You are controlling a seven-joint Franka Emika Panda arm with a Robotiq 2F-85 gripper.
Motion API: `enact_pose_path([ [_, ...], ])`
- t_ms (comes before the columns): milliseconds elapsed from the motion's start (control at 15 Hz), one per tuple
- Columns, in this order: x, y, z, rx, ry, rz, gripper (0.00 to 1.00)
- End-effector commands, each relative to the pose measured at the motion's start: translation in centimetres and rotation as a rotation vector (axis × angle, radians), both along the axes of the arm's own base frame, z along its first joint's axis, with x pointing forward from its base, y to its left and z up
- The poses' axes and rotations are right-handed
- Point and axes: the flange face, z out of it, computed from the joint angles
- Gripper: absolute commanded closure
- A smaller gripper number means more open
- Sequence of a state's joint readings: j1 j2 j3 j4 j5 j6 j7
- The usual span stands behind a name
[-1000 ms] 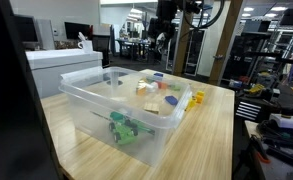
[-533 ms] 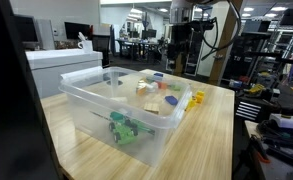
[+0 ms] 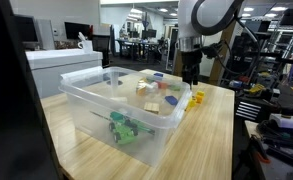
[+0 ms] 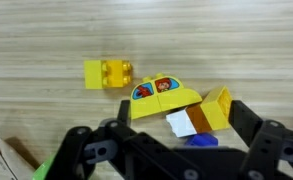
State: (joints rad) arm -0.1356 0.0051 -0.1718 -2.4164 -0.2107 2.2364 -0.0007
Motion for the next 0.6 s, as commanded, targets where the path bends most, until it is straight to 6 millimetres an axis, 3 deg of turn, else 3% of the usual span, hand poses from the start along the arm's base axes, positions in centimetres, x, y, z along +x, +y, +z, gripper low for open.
enact_pose_path([
  [0, -0.9, 0.5, -1.9, -0.006, -0.007, 0.106, 0.00],
  [533, -1.3, 3.1, -4.0, 0.023, -0.040, 0.307, 0.00],
])
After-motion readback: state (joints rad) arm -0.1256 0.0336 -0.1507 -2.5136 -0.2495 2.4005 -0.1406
